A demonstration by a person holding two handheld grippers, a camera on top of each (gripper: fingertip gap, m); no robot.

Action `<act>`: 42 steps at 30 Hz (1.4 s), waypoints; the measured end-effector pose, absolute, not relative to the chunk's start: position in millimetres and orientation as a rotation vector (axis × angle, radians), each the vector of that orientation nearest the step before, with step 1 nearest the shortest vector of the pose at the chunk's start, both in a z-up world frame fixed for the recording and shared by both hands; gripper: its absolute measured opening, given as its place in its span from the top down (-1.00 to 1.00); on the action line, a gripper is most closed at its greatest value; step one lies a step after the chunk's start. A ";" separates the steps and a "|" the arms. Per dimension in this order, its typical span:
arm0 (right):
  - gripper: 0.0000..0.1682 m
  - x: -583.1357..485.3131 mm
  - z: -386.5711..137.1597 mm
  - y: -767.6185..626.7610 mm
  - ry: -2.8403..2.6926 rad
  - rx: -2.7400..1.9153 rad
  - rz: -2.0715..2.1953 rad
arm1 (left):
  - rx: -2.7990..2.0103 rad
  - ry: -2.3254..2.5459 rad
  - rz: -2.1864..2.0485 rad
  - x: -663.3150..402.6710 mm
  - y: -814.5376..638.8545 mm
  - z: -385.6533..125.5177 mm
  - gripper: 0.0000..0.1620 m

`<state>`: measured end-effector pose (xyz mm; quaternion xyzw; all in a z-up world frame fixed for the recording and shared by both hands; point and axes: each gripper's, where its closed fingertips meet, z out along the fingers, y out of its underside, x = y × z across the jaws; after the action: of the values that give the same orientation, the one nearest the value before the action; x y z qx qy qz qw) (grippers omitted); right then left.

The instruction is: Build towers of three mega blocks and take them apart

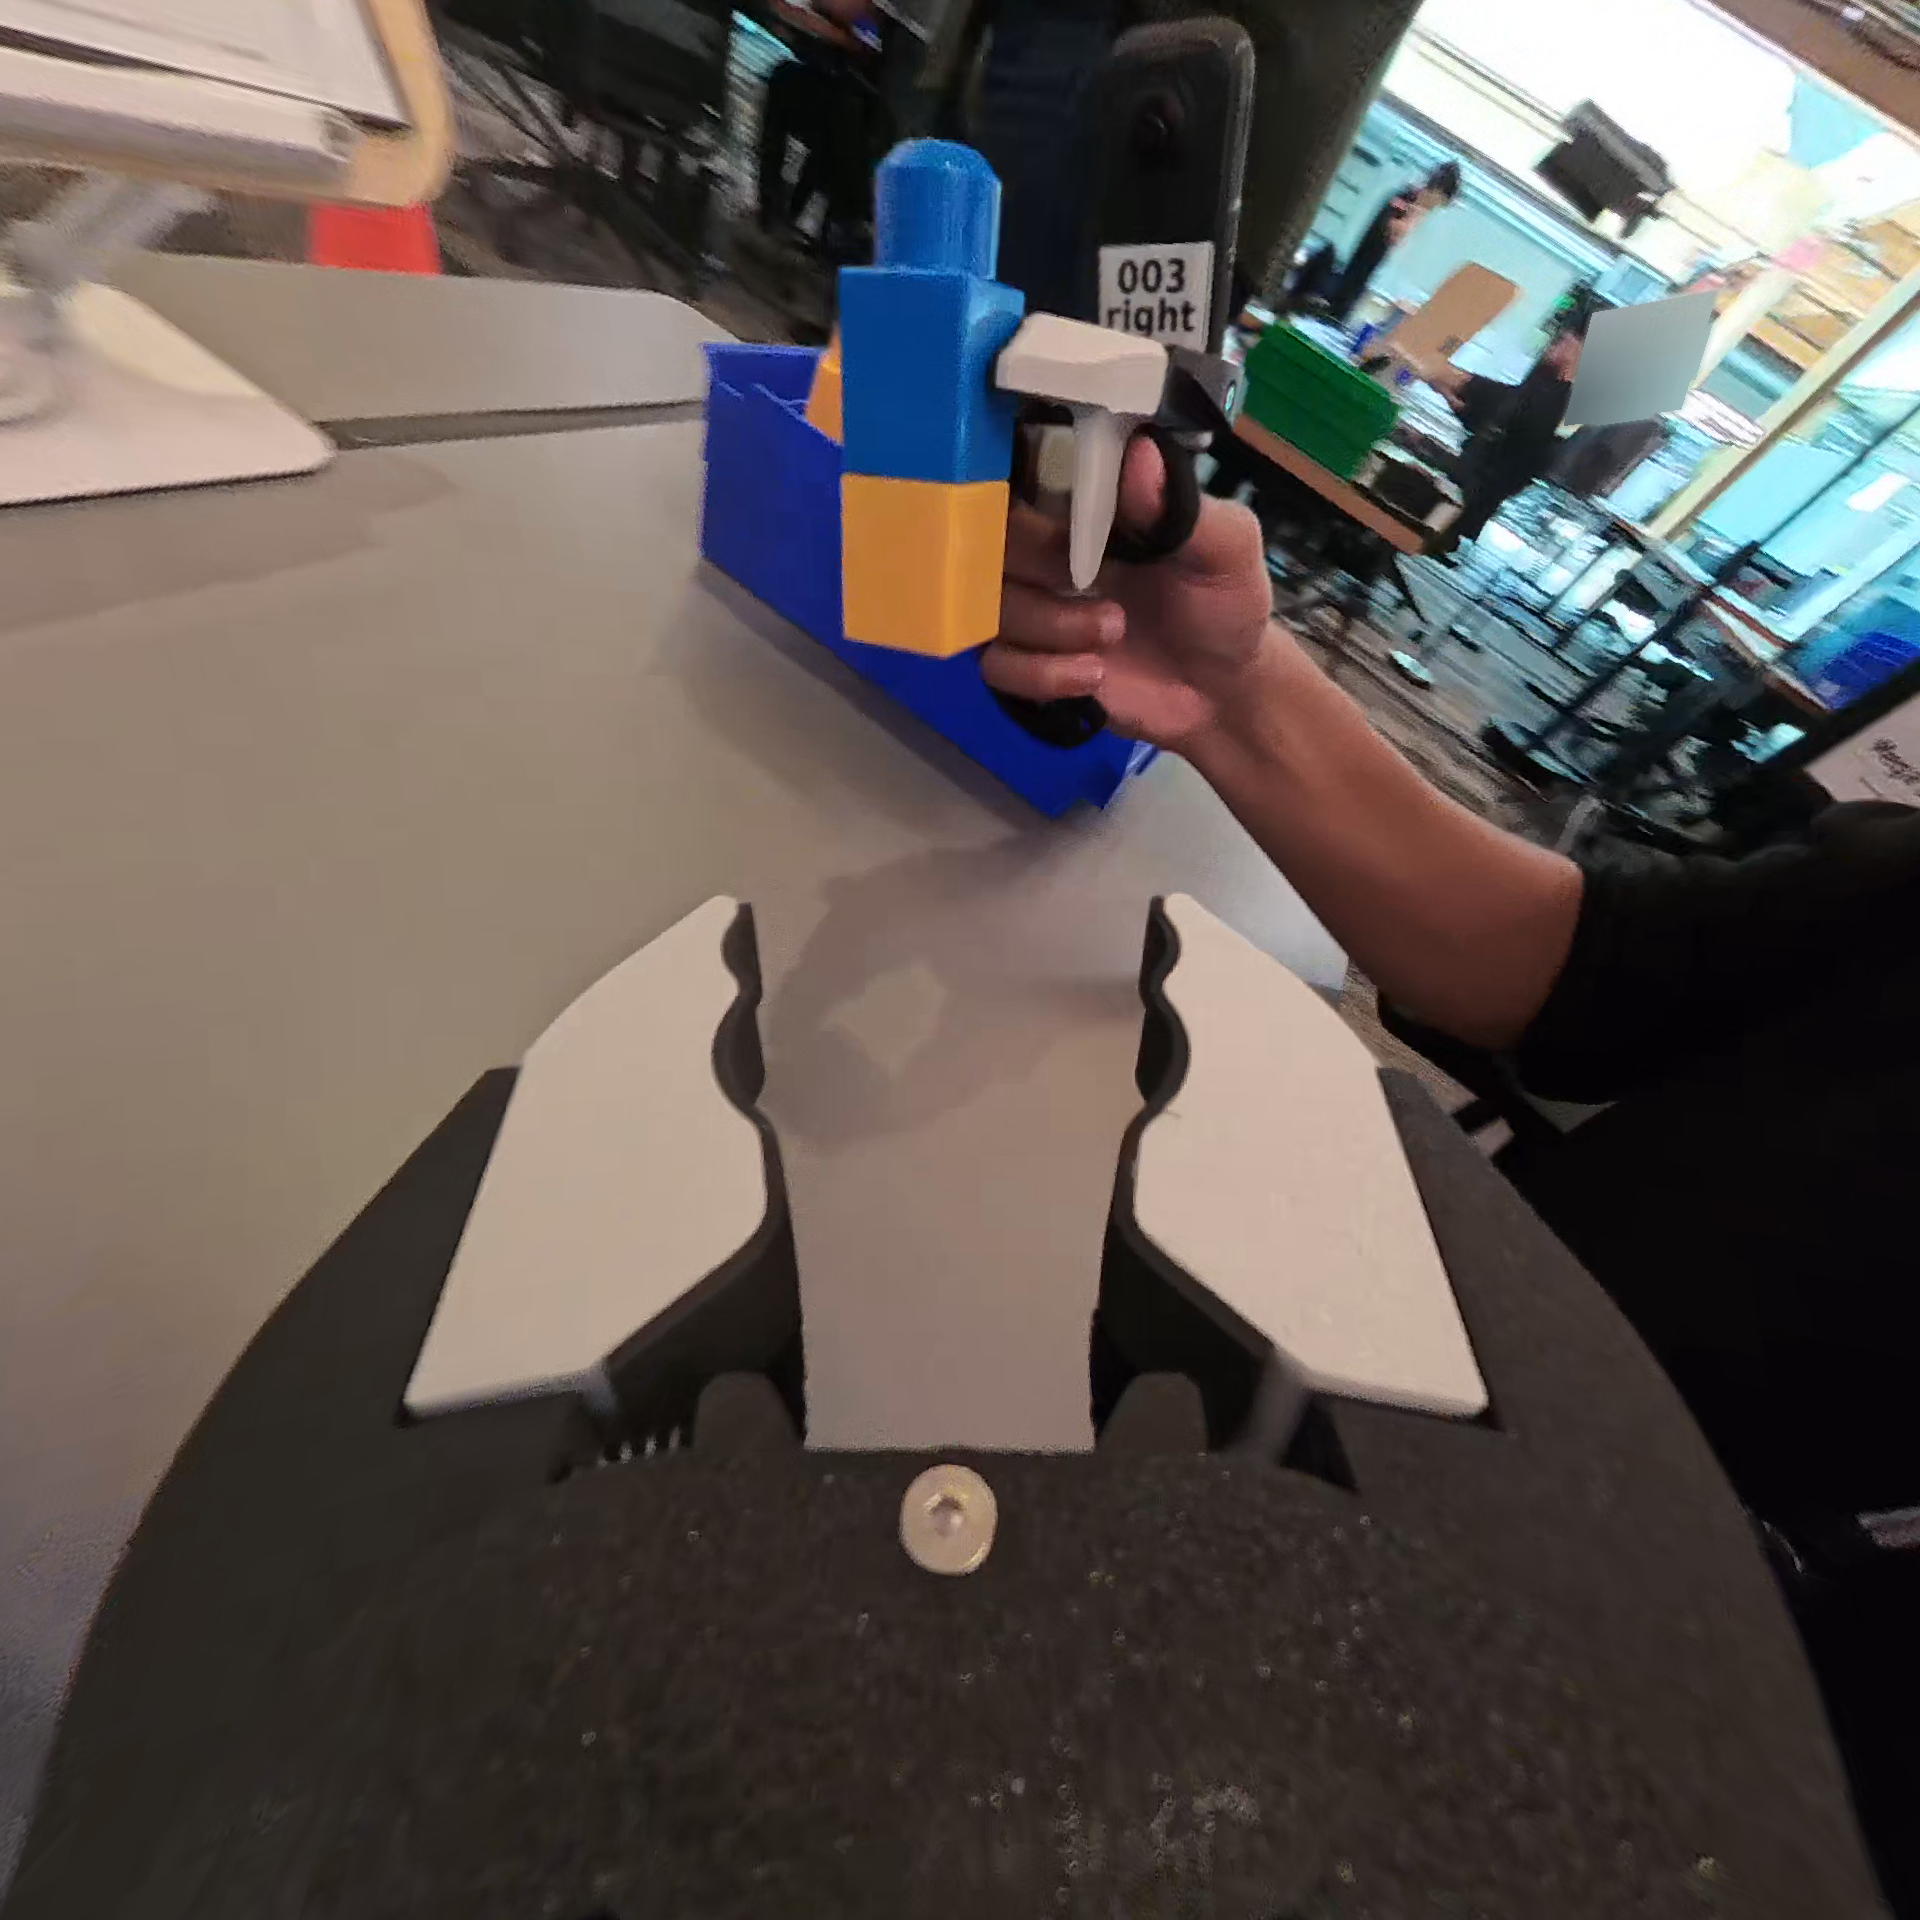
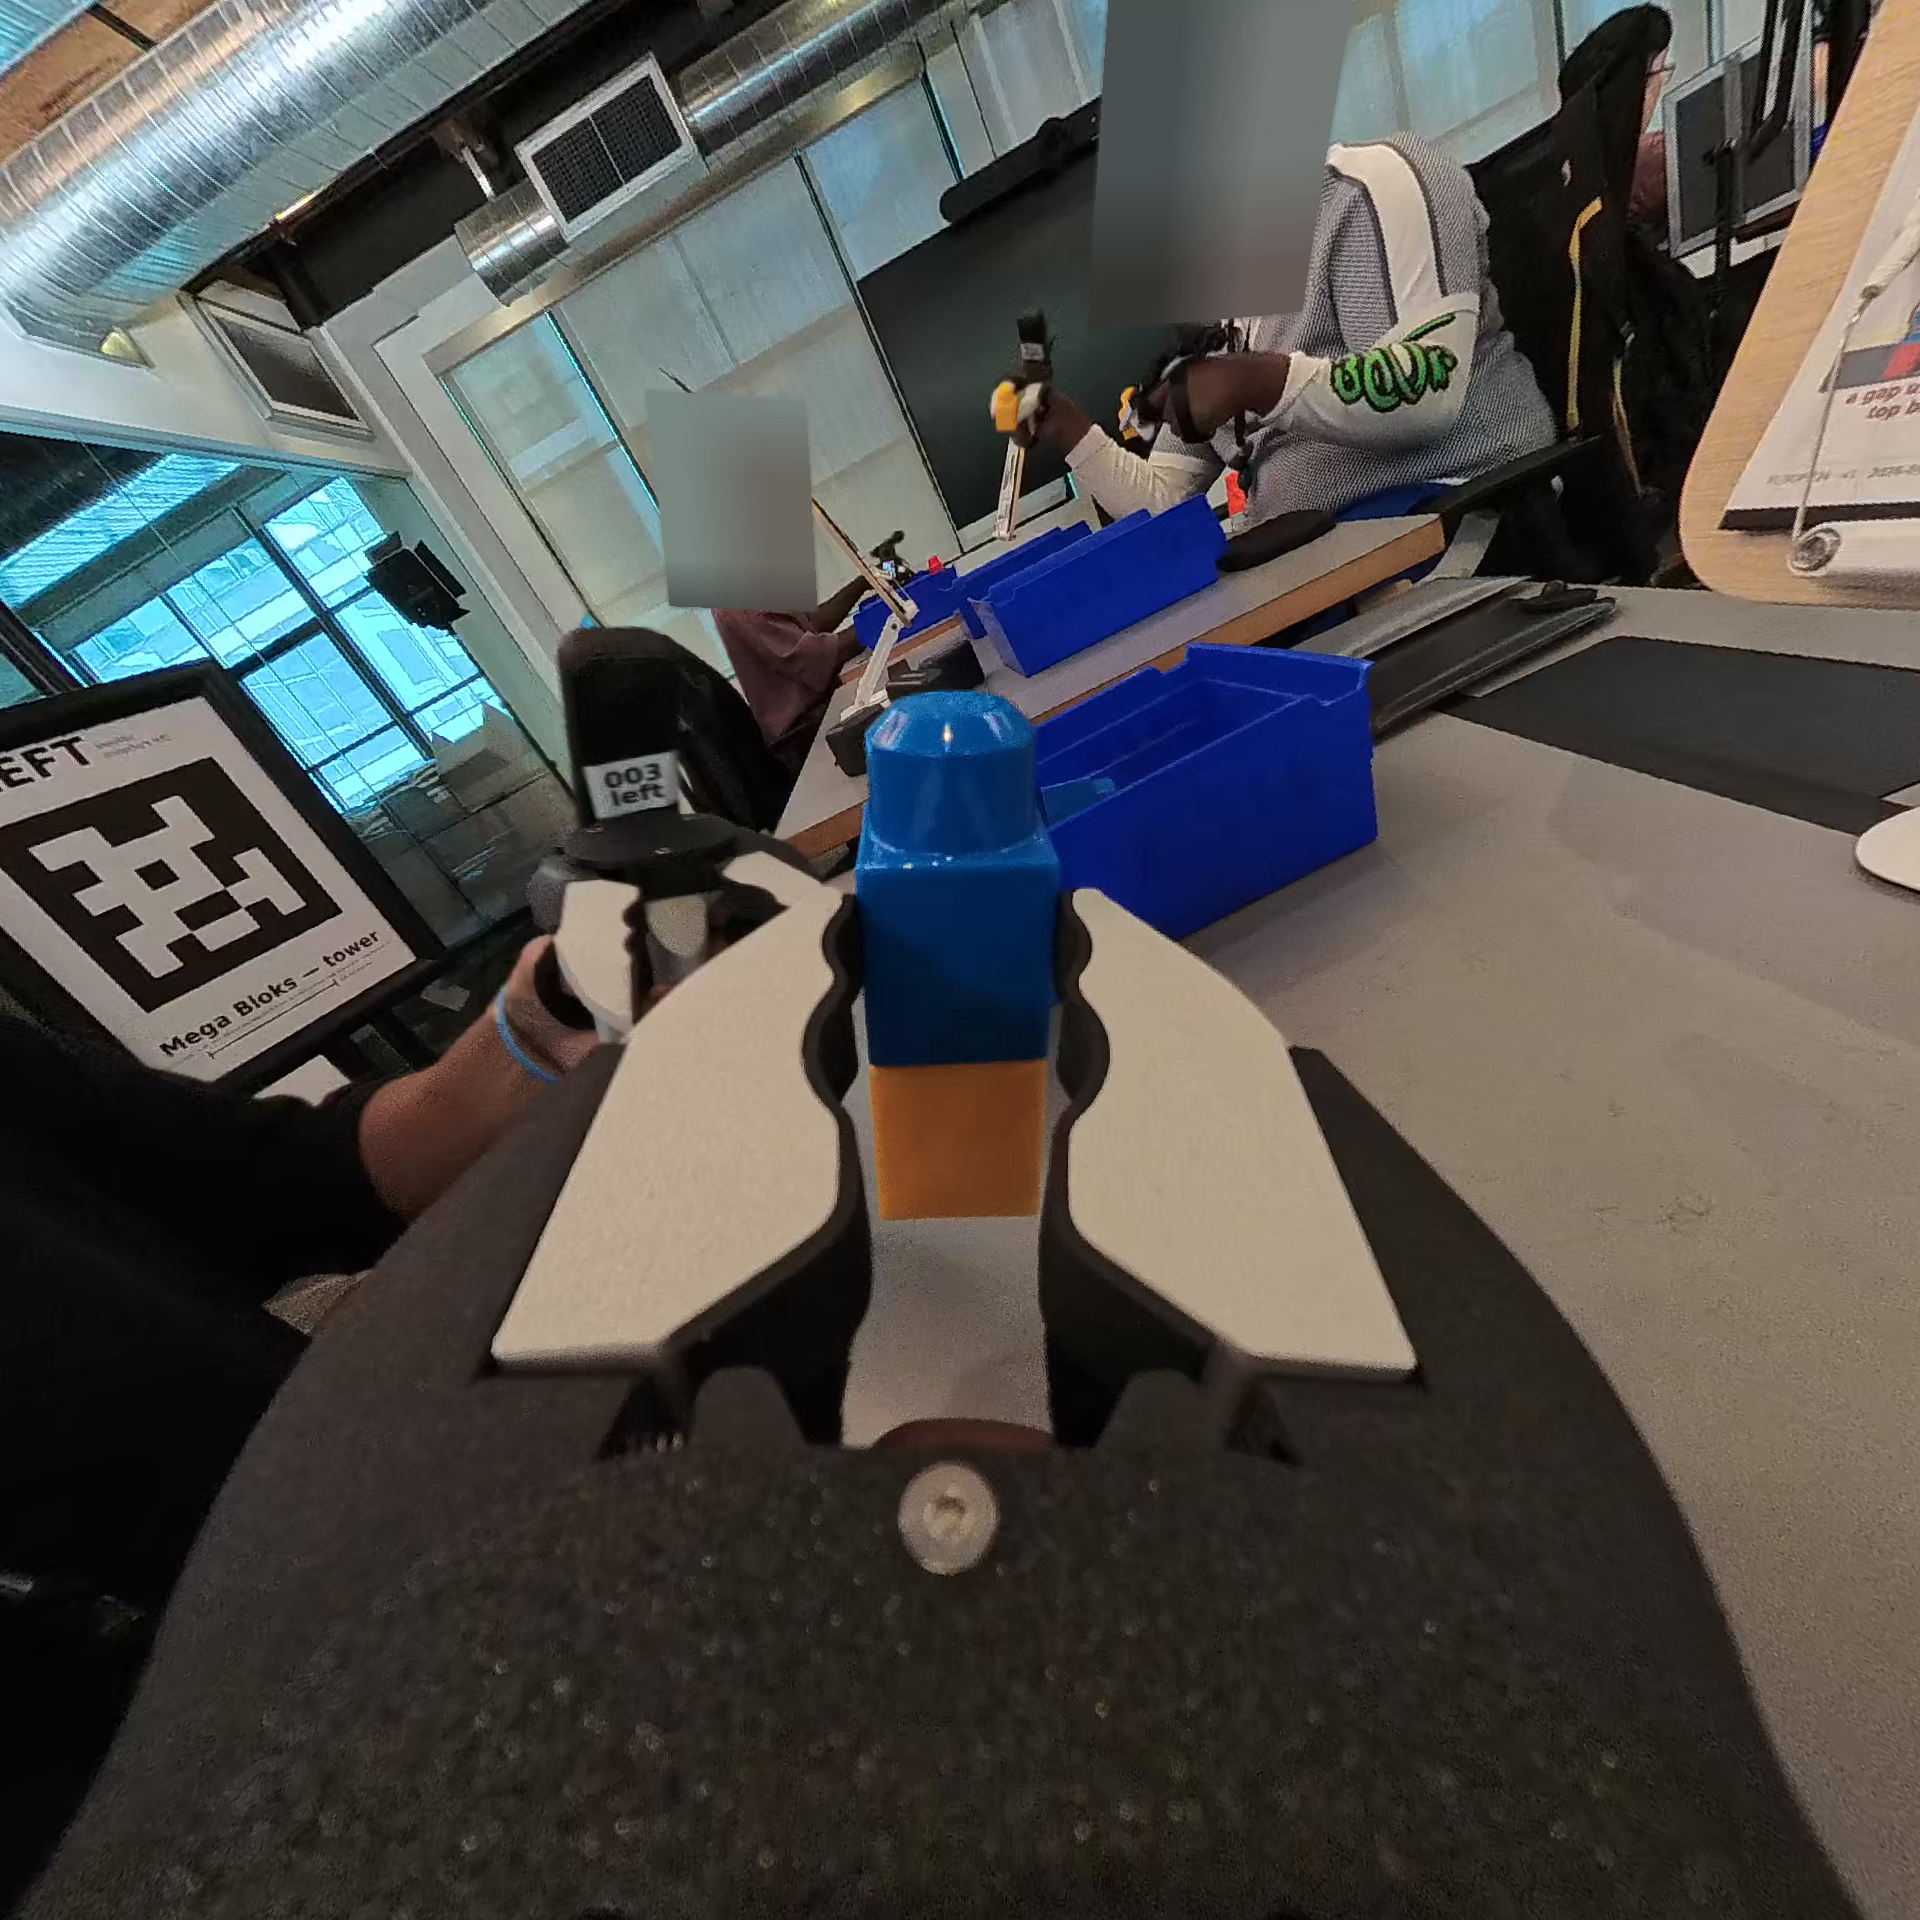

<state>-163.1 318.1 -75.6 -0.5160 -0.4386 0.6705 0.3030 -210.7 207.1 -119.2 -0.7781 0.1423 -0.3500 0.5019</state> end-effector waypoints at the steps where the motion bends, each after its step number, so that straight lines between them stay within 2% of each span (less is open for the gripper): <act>1: 0.59 -163.8 -76.5 317.3 -1.168 -1.370 1.775 | -1.887 0.311 -0.802 -223.0 193.3 -119.0 0.11; 5: 0.59 -169.2 -83.9 313.6 -1.193 -1.384 1.768 | -1.984 0.194 -0.563 -287.2 155.5 -127.0 0.12; 7: 0.59 -171.7 -87.5 312.9 -1.194 -1.394 1.775 | -2.098 0.183 -0.416 -328.6 149.1 -135.7 0.20; 13: 0.59 -173.2 -91.1 313.6 -1.190 -1.410 1.776 | -2.509 0.477 0.090 -444.7 171.1 -184.0 0.38; 17: 0.58 -173.9 -93.3 313.8 -1.190 -1.420 1.770 | -2.644 0.701 0.040 -460.9 194.2 -213.5 0.48; 18: 0.58 -174.3 -94.4 313.5 -1.193 -1.423 1.770 | -2.656 0.738 0.071 -465.5 199.9 -216.8 0.43; 31: 0.59 -181.2 -113.0 314.2 -1.197 -1.473 1.789 | -2.756 0.828 0.120 -490.7 214.9 -243.1 0.35; 37: 0.58 -184.3 -118.2 310.2 -1.213 -1.484 1.797 | -2.723 0.837 0.169 -490.3 216.5 -246.9 0.18; 39: 0.58 -184.6 -118.5 309.6 -1.215 -1.485 1.797 | -2.707 0.858 0.201 -490.9 216.4 -247.4 0.21; 42: 0.58 -184.3 -118.5 309.1 -1.217 -1.486 1.795 | -2.687 0.875 0.243 -492.6 216.0 -245.2 0.38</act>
<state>-184.3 309.1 -118.5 -0.5467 -0.4478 0.6606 0.2534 -492.6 216.0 -245.2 -0.9364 0.3048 0.0847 0.1521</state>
